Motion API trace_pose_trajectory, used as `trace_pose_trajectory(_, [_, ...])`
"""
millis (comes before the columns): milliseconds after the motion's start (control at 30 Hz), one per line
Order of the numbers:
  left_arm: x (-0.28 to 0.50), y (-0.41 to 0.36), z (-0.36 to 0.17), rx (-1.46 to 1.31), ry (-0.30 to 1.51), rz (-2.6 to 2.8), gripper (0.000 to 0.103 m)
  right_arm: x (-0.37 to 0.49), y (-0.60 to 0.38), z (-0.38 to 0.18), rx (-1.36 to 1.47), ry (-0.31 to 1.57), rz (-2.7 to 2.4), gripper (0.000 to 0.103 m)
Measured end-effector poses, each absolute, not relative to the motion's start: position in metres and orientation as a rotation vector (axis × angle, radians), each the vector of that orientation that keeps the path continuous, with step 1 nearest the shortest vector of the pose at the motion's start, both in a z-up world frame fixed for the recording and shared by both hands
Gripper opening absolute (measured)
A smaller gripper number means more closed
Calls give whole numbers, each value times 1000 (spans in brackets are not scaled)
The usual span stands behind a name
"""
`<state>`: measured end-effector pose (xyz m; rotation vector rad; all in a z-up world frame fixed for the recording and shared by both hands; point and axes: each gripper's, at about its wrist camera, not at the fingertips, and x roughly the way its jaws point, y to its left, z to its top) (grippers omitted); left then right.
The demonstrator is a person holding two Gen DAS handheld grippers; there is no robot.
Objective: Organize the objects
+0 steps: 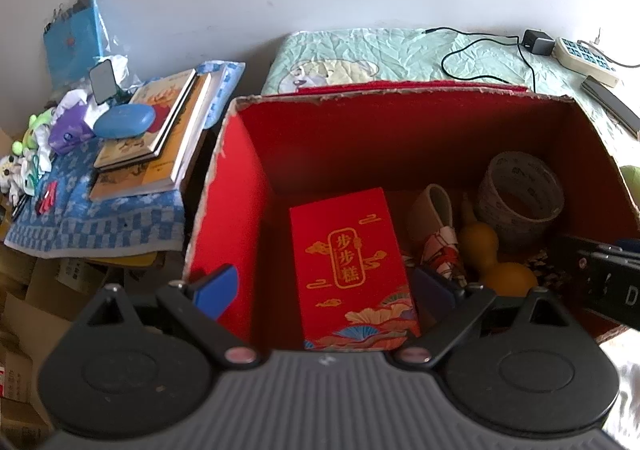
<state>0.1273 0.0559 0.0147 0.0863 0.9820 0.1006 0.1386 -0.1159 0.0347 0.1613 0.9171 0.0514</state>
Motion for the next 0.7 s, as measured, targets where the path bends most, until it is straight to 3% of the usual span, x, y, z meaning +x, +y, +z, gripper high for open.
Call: trace_pose_trajectory(700, [131,55,7,80,1013,68,94,141,-116,30,163,928,46,67])
